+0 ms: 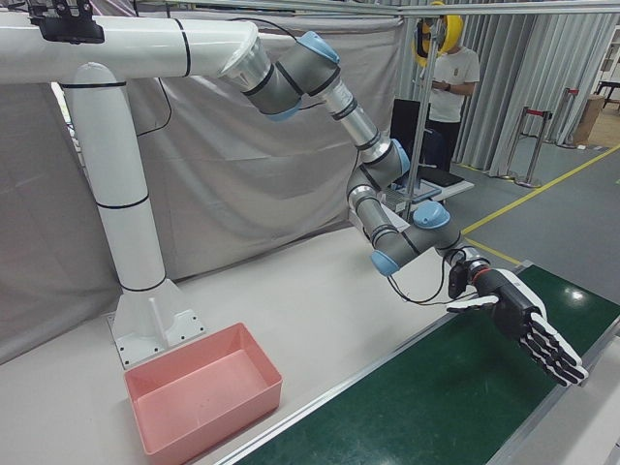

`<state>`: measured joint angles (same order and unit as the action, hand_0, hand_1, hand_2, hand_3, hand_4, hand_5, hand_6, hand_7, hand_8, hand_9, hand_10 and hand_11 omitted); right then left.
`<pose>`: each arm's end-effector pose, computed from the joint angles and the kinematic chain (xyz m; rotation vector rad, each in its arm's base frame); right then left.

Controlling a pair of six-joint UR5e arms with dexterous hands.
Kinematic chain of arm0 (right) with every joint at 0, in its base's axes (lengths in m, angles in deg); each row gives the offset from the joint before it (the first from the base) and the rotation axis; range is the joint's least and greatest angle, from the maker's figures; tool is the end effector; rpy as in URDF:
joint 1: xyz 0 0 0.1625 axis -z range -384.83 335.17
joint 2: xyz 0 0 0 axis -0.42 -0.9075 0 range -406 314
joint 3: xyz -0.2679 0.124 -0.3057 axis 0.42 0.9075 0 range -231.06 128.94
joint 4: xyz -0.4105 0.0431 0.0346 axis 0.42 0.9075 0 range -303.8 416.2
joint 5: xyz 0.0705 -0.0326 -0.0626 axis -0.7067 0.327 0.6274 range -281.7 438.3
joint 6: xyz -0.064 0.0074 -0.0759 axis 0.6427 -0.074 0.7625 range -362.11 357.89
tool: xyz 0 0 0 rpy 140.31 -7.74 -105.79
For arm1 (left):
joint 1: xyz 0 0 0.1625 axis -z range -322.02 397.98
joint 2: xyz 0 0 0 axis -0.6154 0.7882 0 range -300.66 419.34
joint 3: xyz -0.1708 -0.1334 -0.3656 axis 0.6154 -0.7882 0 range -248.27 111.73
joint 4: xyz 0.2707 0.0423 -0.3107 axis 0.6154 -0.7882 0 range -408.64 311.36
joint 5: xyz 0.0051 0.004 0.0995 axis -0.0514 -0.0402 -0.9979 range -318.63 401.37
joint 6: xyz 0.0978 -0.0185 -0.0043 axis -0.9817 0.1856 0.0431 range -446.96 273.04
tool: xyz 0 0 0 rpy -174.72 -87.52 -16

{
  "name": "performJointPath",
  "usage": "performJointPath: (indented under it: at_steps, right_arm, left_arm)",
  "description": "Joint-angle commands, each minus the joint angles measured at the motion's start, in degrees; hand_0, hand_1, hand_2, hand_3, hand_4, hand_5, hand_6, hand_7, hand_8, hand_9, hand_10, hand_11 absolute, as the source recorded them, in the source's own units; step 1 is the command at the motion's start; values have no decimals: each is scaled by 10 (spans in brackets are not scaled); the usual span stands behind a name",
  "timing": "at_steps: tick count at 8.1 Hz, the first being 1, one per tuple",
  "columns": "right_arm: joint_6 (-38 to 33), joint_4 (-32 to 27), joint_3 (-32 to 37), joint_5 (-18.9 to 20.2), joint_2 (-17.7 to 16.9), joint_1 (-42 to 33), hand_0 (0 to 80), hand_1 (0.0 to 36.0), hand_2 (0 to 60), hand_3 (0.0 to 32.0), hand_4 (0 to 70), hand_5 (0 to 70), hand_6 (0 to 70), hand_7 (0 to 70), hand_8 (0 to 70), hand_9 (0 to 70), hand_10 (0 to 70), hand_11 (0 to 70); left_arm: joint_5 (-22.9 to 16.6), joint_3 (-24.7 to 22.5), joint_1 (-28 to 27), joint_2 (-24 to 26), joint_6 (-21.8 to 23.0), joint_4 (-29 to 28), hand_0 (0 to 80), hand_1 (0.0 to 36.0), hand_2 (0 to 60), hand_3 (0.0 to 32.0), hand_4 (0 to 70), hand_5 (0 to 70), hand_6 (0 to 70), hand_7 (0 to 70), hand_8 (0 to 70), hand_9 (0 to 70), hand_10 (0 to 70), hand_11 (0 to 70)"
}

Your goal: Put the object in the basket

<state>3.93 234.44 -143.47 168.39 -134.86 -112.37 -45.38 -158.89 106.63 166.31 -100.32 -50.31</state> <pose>0.1111 -0.5135 0.6532 0.0685 -2.2492 2.0449 0.0981 -0.6324 0.5118 -0.1162 2.3386 -1.6060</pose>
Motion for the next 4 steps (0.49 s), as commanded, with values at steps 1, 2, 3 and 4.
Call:
performJointPath:
  at_steps: [1, 2, 3, 4]
  right_arm:
    - [-1, 0, 0, 0, 0, 0, 0, 0, 0, 0, 0, 0, 0, 0, 0, 0, 0, 0]
    - [-1, 0, 0, 0, 0, 0, 0, 0, 0, 0, 0, 0, 0, 0, 0, 0, 0, 0]
    - [-1, 0, 0, 0, 0, 0, 0, 0, 0, 0, 0, 0, 0, 0, 0, 0, 0, 0]
    - [-1, 0, 0, 0, 0, 0, 0, 0, 0, 0, 0, 0, 0, 0, 0, 0, 0, 0]
  left_arm:
    - [0, 0, 0, 0, 0, 0, 650, 130, 0, 0, 0, 81, 0, 0, 0, 0, 0, 0]
    - [0, 0, 0, 0, 0, 1, 650, 130, 0, 0, 0, 74, 0, 0, 0, 0, 0, 0]
    - [0, 0, 0, 0, 0, 1, 652, 130, 0, 0, 0, 77, 0, 0, 0, 0, 0, 0]
    - [0, 0, -1, 0, 0, 1, 652, 130, 0, 0, 0, 81, 0, 0, 0, 0, 0, 0]
